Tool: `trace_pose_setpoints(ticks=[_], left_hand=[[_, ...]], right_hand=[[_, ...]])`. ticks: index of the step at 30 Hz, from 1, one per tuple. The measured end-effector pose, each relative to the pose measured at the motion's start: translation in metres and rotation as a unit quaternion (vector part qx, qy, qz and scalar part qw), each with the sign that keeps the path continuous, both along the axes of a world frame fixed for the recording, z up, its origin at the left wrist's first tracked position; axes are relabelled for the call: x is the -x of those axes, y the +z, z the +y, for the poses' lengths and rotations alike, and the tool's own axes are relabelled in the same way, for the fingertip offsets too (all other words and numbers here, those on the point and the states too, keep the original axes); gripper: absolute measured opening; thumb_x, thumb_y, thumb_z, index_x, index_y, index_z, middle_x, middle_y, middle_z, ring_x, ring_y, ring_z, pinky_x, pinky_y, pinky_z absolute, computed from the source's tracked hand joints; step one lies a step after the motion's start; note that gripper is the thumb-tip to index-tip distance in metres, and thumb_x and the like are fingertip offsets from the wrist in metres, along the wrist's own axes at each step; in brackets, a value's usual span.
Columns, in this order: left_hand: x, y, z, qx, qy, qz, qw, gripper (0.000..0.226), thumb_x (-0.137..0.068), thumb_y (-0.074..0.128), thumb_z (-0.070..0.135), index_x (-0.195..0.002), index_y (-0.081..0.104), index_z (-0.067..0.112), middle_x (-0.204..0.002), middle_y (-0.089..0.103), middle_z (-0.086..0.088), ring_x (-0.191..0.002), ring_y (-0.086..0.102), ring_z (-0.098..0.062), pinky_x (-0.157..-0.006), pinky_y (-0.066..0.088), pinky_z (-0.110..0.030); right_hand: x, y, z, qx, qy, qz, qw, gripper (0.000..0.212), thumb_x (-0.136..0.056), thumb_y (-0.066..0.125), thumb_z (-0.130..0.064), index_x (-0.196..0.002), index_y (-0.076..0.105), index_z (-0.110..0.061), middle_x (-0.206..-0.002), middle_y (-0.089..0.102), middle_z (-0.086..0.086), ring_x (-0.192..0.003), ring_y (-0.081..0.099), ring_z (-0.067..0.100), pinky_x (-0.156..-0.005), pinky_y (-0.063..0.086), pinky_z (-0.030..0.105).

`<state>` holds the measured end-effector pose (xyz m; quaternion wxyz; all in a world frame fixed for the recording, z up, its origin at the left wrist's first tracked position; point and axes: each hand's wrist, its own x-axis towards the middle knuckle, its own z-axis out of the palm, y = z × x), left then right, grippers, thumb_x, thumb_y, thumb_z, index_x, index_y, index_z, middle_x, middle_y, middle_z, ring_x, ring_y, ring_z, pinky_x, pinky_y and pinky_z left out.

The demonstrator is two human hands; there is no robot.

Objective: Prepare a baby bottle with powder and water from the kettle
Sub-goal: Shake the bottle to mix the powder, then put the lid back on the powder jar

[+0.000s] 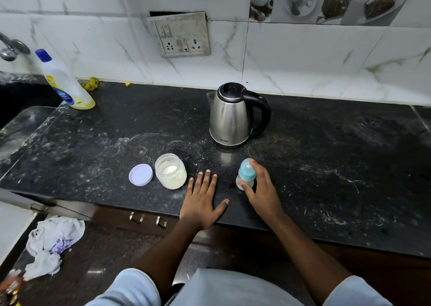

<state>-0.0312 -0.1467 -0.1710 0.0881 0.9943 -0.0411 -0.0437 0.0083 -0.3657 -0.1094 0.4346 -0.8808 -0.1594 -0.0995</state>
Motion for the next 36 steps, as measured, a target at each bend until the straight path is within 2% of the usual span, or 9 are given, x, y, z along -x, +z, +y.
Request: trace_pose_setpoints(ticks=[9,12,16,21,24,26,28,32,36], left_hand=[[0.001,0.0,-0.004,0.001,0.002,0.02,1.0,0.096,-0.097,0.014,0.082,-0.17,-0.001,0.022,-0.179,-0.009,-0.003,-0.164,-0.016,-0.023,-0.131,-0.013,-0.049],[0.004,0.003,-0.005,0.004,0.001,0.027,1.0,0.097,-0.097,0.014,0.083,-0.17,-0.002,0.022,-0.178,-0.011,-0.004,-0.164,-0.018,-0.023,-0.131,-0.014,-0.048],[0.004,0.009,-0.007,0.01,-0.002,0.04,0.999,0.097,-0.096,0.013,0.083,-0.17,-0.004,0.023,-0.178,-0.014,-0.003,-0.162,-0.022,-0.021,-0.129,-0.018,-0.047],[0.01,0.025,-0.012,0.043,0.0,0.096,0.994,0.097,-0.098,0.032,0.076,-0.171,-0.001,0.021,-0.178,-0.013,-0.006,-0.164,-0.016,-0.027,-0.13,-0.014,-0.045],[0.008,0.052,-0.009,0.133,-0.01,0.113,0.985,0.076,-0.101,0.057,0.054,-0.164,0.037,0.015,-0.175,0.023,-0.013,-0.162,0.023,-0.03,-0.131,0.021,-0.036],[0.004,0.077,-0.005,0.208,-0.01,0.055,0.976,0.053,-0.099,0.058,0.046,-0.144,0.063,0.019,-0.152,0.061,-0.007,-0.139,0.057,-0.022,-0.113,0.045,-0.028],[0.01,0.104,-0.001,0.28,0.027,-0.029,0.959,0.034,-0.098,0.059,0.044,-0.122,0.074,0.025,-0.118,0.077,0.005,-0.107,0.07,-0.012,-0.089,0.05,-0.019],[0.037,0.134,0.028,0.349,0.143,-0.19,0.906,0.023,-0.095,0.064,0.045,-0.095,0.078,0.026,-0.085,0.076,0.013,-0.069,0.068,-0.003,-0.066,0.053,-0.022],[0.043,0.142,0.098,0.314,0.271,-0.252,0.874,0.009,-0.094,0.073,0.031,-0.098,0.077,0.024,-0.084,0.074,0.013,-0.071,0.067,-0.002,-0.069,0.055,-0.03]], right_hand=[[0.002,-0.021,0.003,0.029,-0.019,0.004,0.999,0.096,-0.095,0.075,-0.014,-0.163,0.013,-0.04,-0.159,0.042,0.012,-0.141,0.044,0.017,-0.112,0.038,0.029],[0.005,-0.023,0.001,0.032,-0.009,0.0,0.999,0.104,-0.096,0.075,-0.014,-0.164,0.003,-0.047,-0.163,0.037,0.012,-0.144,0.036,0.009,-0.114,0.037,0.032],[0.019,-0.024,-0.005,0.028,-0.033,-0.037,0.998,0.114,-0.091,0.079,-0.013,-0.164,-0.003,-0.046,-0.172,0.023,0.013,-0.158,0.024,0.024,-0.125,0.028,0.044],[0.048,-0.008,-0.004,0.024,-0.063,-0.138,0.988,0.069,-0.103,0.052,-0.048,-0.158,0.029,-0.013,-0.159,0.037,0.029,-0.145,0.041,0.046,-0.116,0.035,0.056],[0.056,0.01,0.015,-0.03,-0.055,-0.179,0.982,0.067,-0.104,0.043,-0.058,-0.143,0.041,-0.004,-0.141,0.055,0.037,-0.134,0.052,0.045,-0.115,0.035,0.046],[0.051,0.033,0.028,-0.074,-0.03,-0.193,0.978,0.065,-0.104,0.043,-0.057,-0.138,0.043,-0.003,-0.133,0.059,0.032,-0.141,0.047,0.02,-0.116,0.033,0.032],[0.048,0.049,0.037,-0.094,-0.005,-0.191,0.977,0.058,-0.103,0.048,-0.051,-0.135,0.047,-0.003,-0.129,0.062,0.028,-0.132,0.05,0.018,-0.111,0.036,0.029],[0.061,0.052,0.051,-0.091,0.029,-0.144,0.985,0.054,-0.085,0.059,-0.03,-0.132,0.063,-0.003,-0.132,0.065,0.015,-0.124,0.055,0.026,-0.108,0.04,0.035],[0.062,0.05,0.068,-0.076,0.066,-0.123,0.987,0.05,-0.088,0.056,-0.029,-0.131,0.065,-0.006,-0.132,0.065,0.007,-0.125,0.055,0.02,-0.112,0.037,0.03]])
